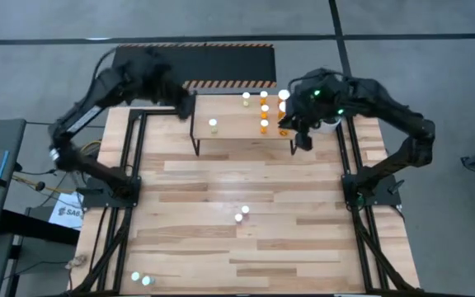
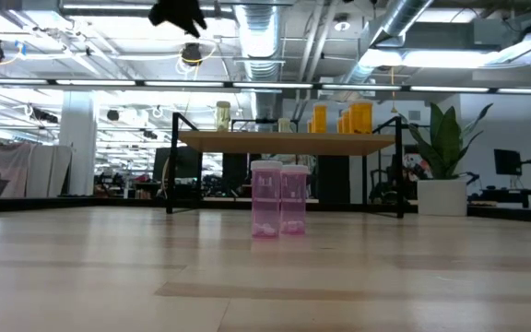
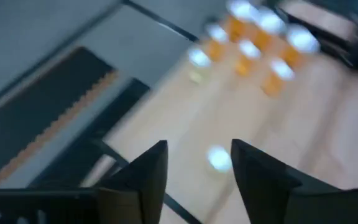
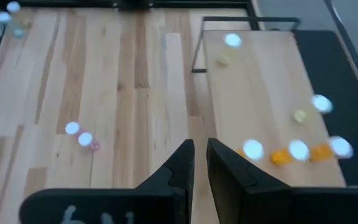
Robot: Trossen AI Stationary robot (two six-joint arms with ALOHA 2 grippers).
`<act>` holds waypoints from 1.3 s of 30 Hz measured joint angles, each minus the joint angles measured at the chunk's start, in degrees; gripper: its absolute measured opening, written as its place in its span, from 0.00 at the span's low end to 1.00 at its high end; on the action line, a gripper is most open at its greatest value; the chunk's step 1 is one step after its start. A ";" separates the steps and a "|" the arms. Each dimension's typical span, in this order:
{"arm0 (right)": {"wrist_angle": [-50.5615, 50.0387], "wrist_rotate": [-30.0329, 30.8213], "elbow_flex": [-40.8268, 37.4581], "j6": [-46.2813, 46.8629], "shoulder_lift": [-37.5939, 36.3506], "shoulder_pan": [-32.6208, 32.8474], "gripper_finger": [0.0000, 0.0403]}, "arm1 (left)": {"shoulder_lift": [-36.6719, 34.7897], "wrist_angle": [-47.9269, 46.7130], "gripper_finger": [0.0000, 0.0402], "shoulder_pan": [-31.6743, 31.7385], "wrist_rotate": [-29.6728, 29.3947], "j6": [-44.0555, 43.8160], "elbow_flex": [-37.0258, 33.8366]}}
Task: Pick and place medicine bottles onto shelf by color
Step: Put the top small yellow pill bottle on the shelf aligned with the other small yellow pill bottle
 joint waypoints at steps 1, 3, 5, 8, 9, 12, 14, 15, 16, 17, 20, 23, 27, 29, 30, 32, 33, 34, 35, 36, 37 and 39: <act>1.41 0.01 -1.53 -0.02 0.00 0.33 0.16 | -2.41 1.27 0.36 -0.34 2.82 2.38 -4.52; 3.72 0.02 -4.07 0.52 0.03 0.80 0.16 | -6.80 4.05 0.30 -0.96 6.99 8.80 -13.15; 6.17 0.05 -5.39 2.59 0.09 0.86 0.16 | -10.28 7.52 0.22 -1.19 9.54 18.86 -20.55; 8.56 0.05 -5.77 7.16 0.04 0.85 0.16 | -13.32 13.83 0.07 -1.05 14.93 29.38 -30.09; 9.04 0.05 -5.77 8.20 0.00 0.89 0.16 | -13.76 17.04 0.03 -0.72 17.80 29.83 -32.86; 9.91 0.20 -5.77 9.22 -0.02 1.20 0.16 | -14.14 25.00 0.01 0.39 23.52 27.56 -39.96; 10.14 0.21 -5.77 9.25 -0.04 1.07 0.16 | -13.71 29.44 0.00 0.59 23.53 26.26 -43.56; 10.21 0.23 -5.77 9.25 -0.04 1.09 0.16 | -13.37 31.32 0.00 0.59 22.88 25.36 -44.90; 10.22 0.21 -5.77 9.20 -0.06 1.09 0.16 | -13.09 32.53 0.00 0.57 22.26 24.98 -45.84; 10.23 0.25 -5.77 9.11 -0.07 1.07 0.16 | -12.87 33.56 0.00 0.57 22.08 24.58 -46.51; 10.23 0.43 -5.77 7.94 -0.07 1.05 0.16 | -12.60 37.72 0.00 0.54 20.75 25.01 -47.74; 10.27 0.46 -5.77 6.38 -0.07 1.05 0.16 | -10.17 39.58 0.00 1.22 19.13 25.26 -47.93; 10.21 0.43 -5.77 5.77 -0.09 0.37 0.16 | -4.83 39.84 0.00 3.52 24.84 26.06 -47.93; 9.62 0.43 -5.77 5.77 -0.09 -0.14 0.16 | -2.23 39.92 0.00 3.92 25.52 25.69 -47.23; 9.13 0.44 -5.77 5.75 -0.09 -0.39 0.16 | -1.29 39.90 0.00 3.93 25.58 25.63 -46.66; 8.25 0.43 -5.77 5.74 -0.09 -0.90 0.16 | 0.21 39.85 0.00 3.91 25.53 25.63 -45.58; 7.87 0.44 -5.77 5.64 -0.09 -1.08 0.16 | 0.85 39.66 0.00 3.89 25.30 25.62 -45.05; 7.48 0.43 -5.77 5.48 -0.09 -1.29 0.16 | 1.35 39.50 0.00 3.87 24.93 25.69 -44.56; 7.19 0.43 -5.77 5.29 -0.09 -1.48 0.16 | 1.68 39.25 0.00 3.87 24.63 25.72 -44.06; 7.13 0.43 -5.77 5.13 -0.09 -1.64 0.16 | 1.87 39.02 0.00 3.89 23.91 25.71 -43.46; 7.10 0.43 -5.77 4.92 -0.09 -1.64 0.16 | 1.98 38.89 0.00 3.89 22.97 25.65 -42.74; 6.92 0.43 -5.77 4.69 -0.11 -1.64 0.16 | 2.00 37.01 0.00 3.93 21.00 26.47 -41.13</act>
